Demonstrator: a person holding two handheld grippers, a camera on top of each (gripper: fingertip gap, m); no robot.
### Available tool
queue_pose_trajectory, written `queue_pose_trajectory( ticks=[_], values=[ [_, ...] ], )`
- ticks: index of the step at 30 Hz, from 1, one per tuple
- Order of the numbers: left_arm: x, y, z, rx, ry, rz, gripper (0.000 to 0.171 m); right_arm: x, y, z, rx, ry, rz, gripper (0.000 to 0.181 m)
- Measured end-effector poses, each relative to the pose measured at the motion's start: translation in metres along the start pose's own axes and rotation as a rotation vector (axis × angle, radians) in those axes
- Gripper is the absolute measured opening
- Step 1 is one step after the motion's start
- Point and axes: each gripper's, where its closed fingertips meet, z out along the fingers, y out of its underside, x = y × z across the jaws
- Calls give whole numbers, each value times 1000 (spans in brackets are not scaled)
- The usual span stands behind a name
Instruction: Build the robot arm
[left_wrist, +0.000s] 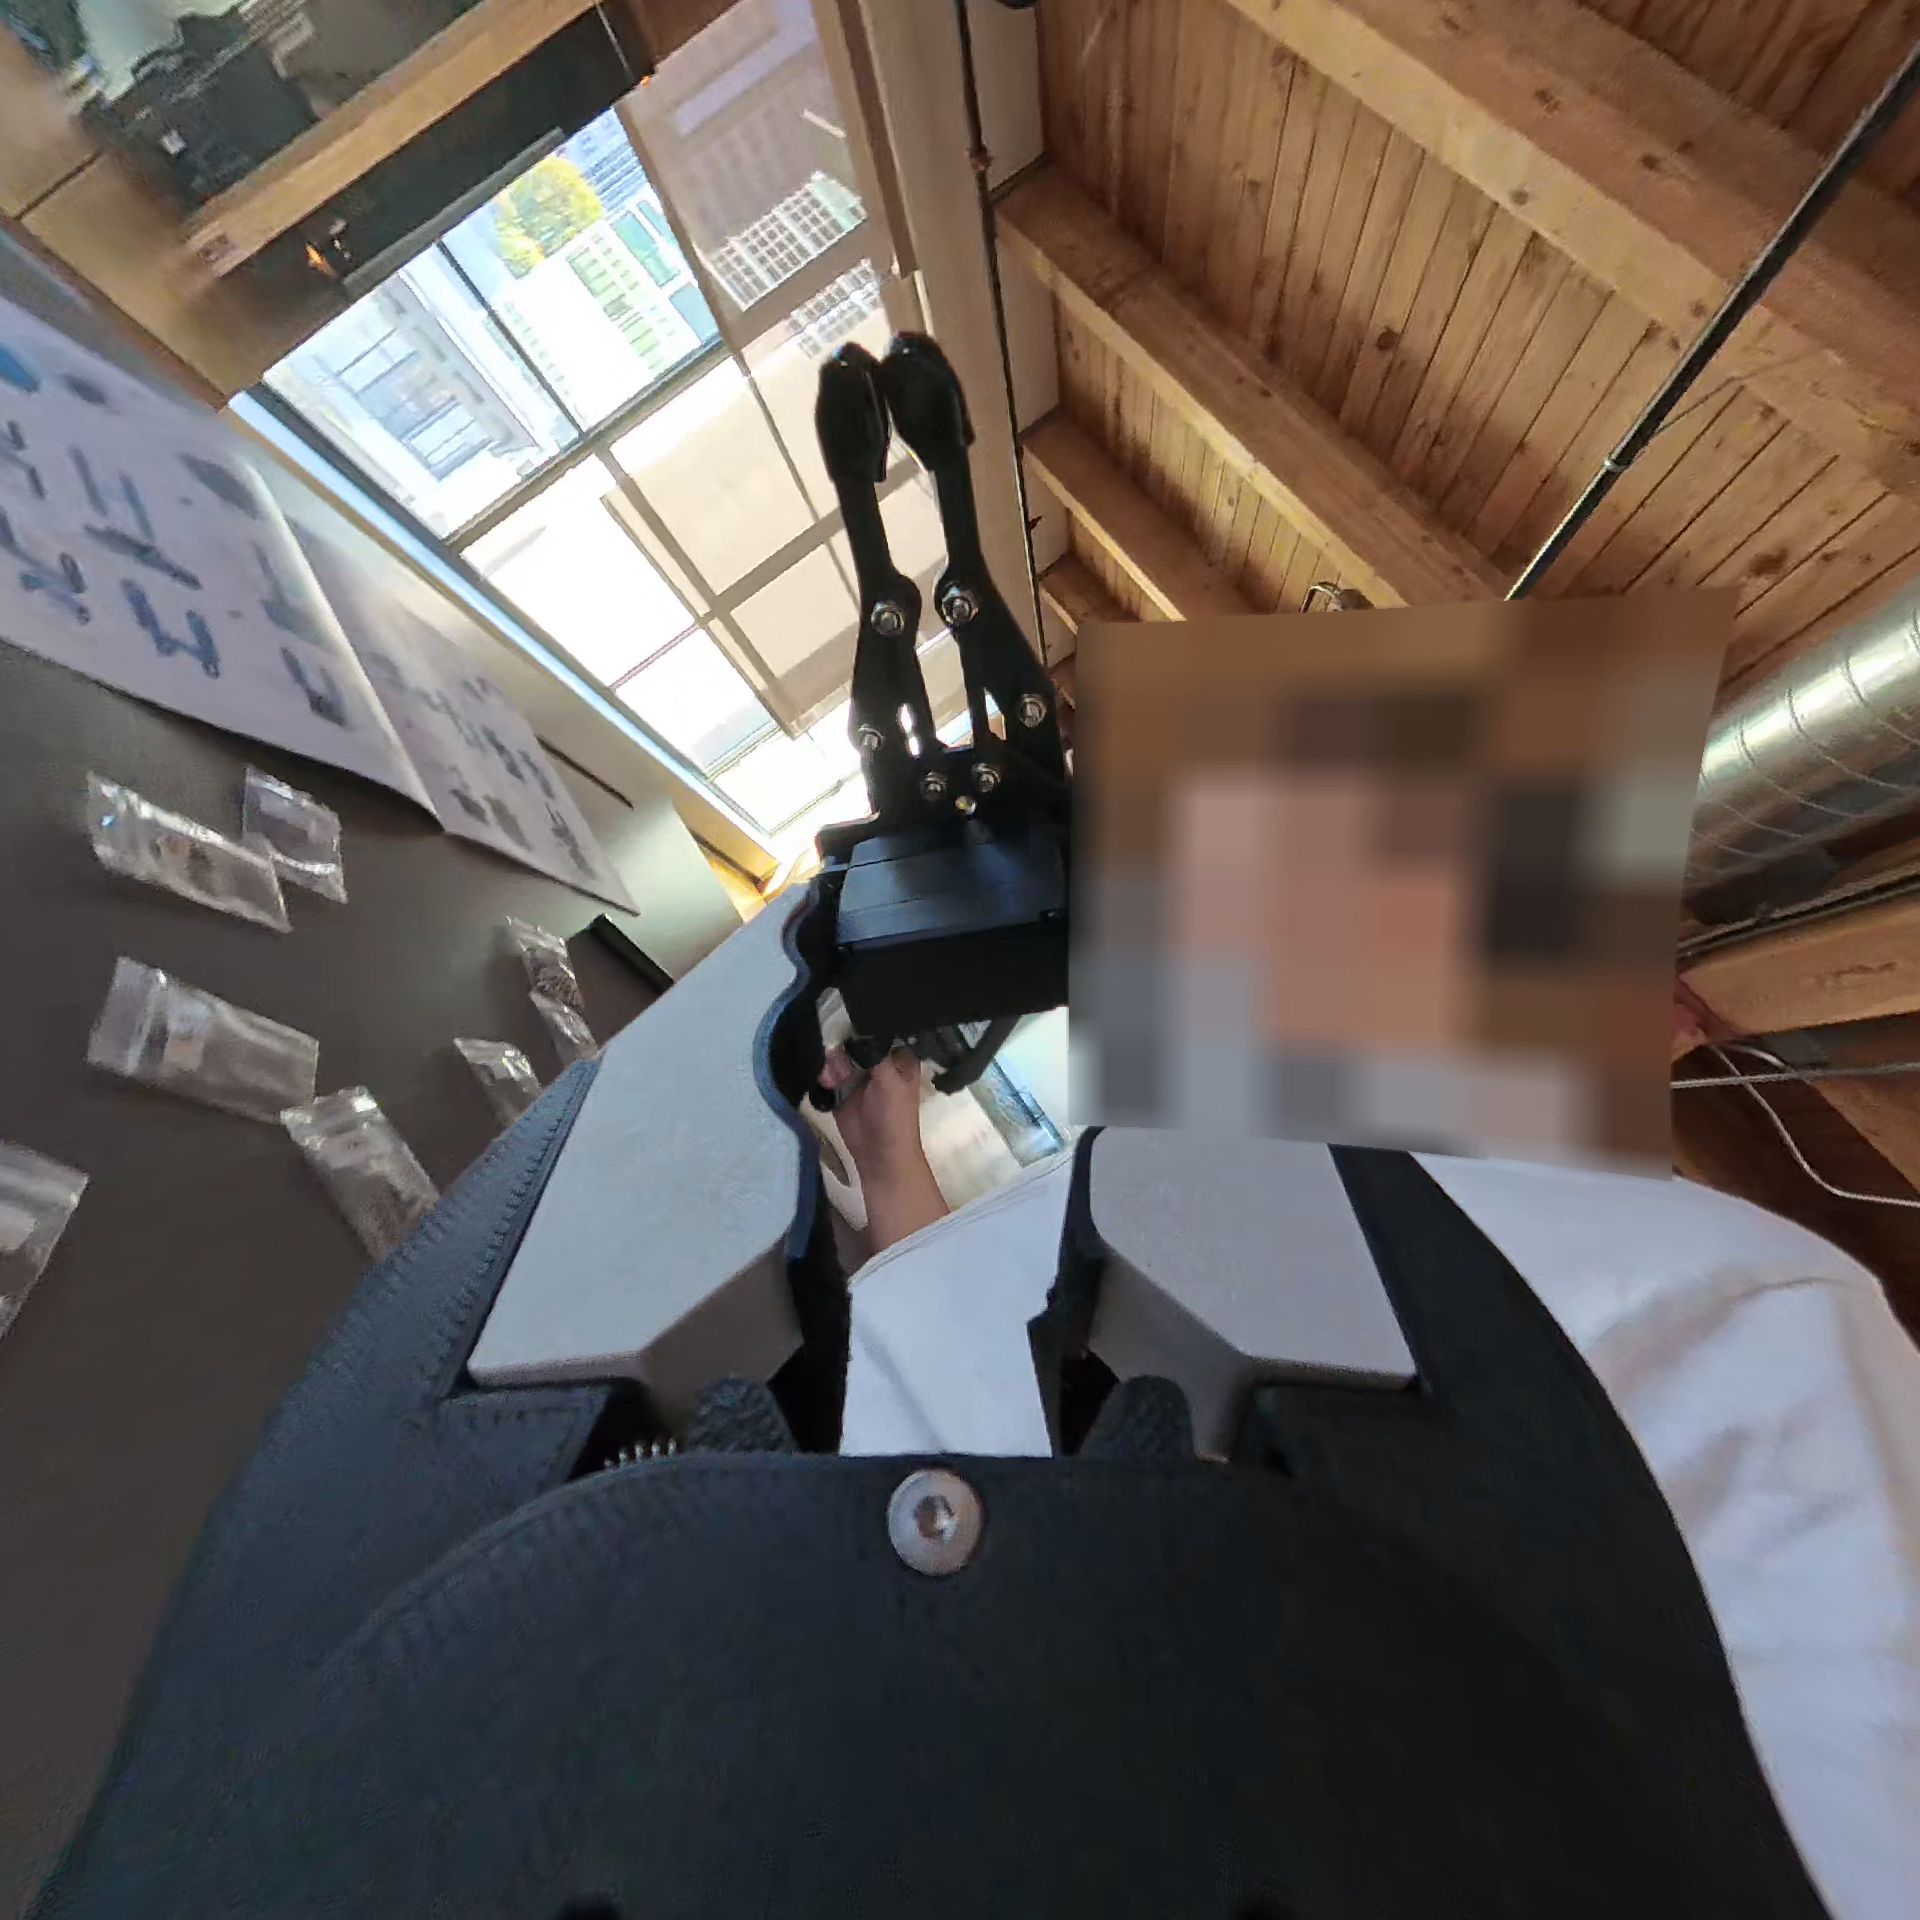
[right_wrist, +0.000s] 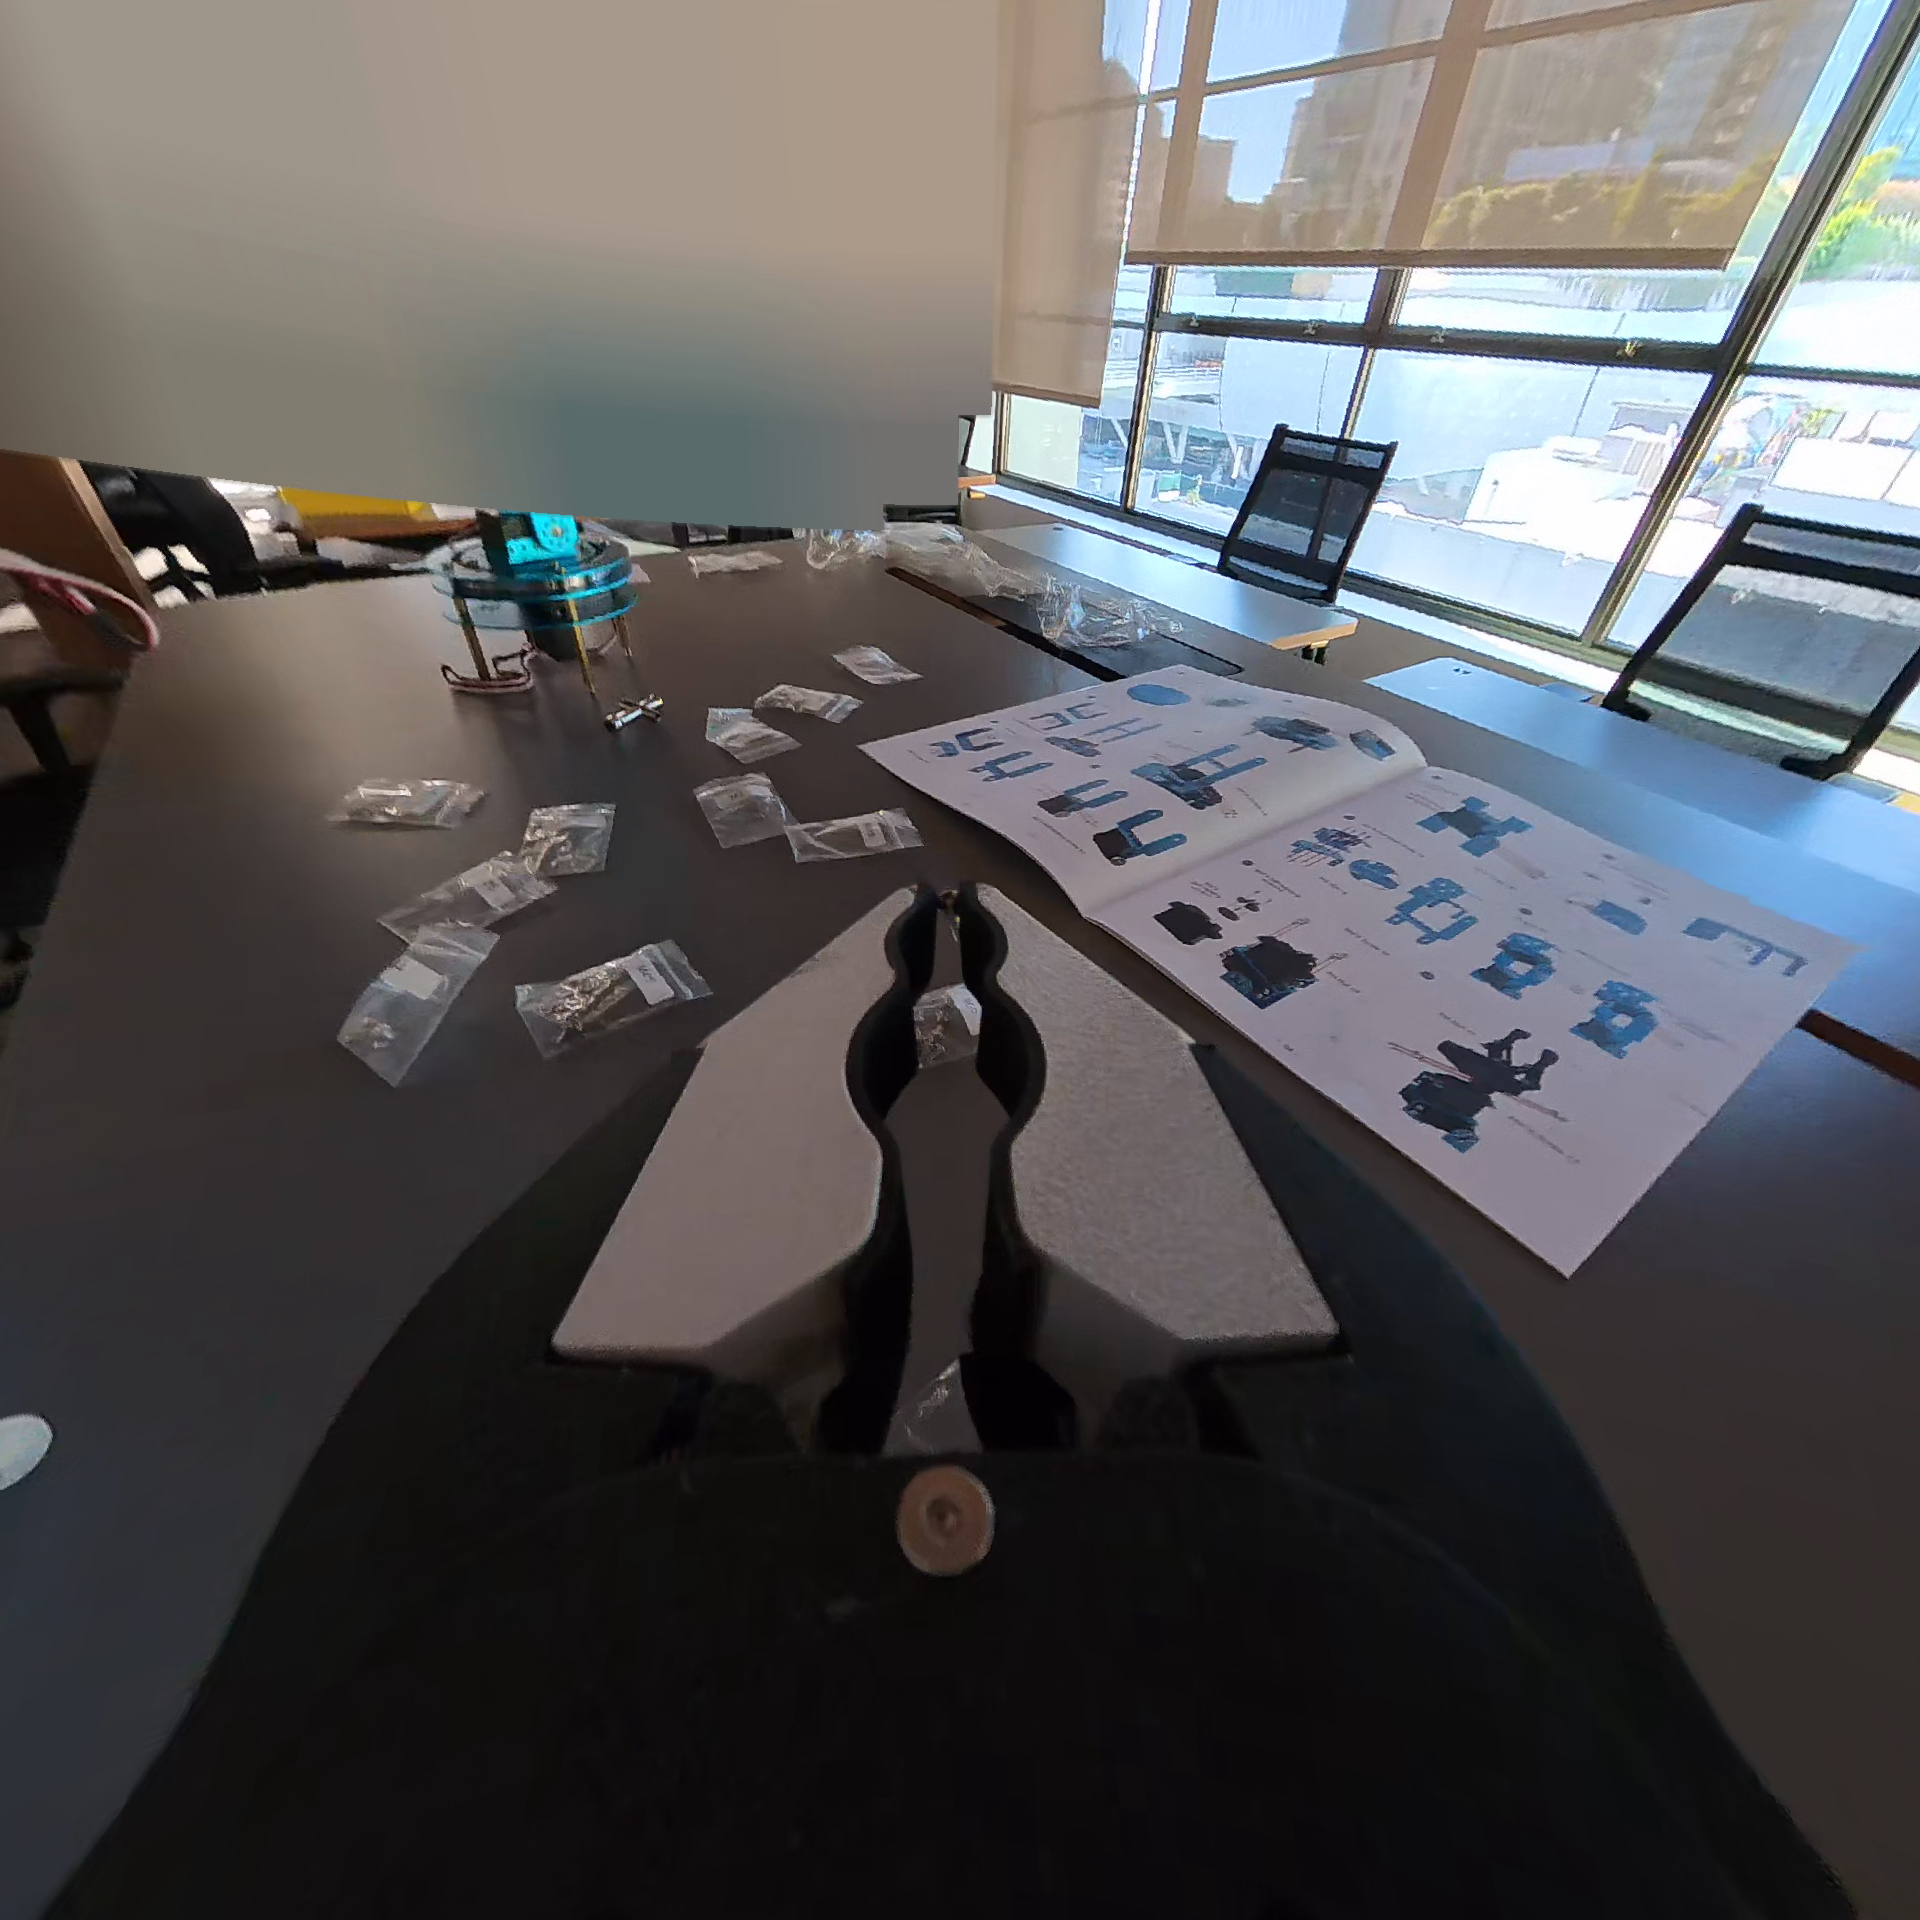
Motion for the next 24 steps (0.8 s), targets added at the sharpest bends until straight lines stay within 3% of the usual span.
queue_pose_trajectory(
  ticks=[9, 16, 20, 24],
  values=[
    [20, -31, -2, 65, 49, 122, 45, -3, 7, 2, -80, 57, -170, 3],
    [42, -51, -26, 107, 66, 200, 45, 6, 12, 3, -103, 86, -166, 3],
    [66, -73, -46, 108, 60, 294, 45, 14, 8, 0, -102, 130, -223, 3],
    [110, -111, -63, 89, 82, 478, 45, 23, -7, 9, -47, 141, -171, 3]
  ],
)
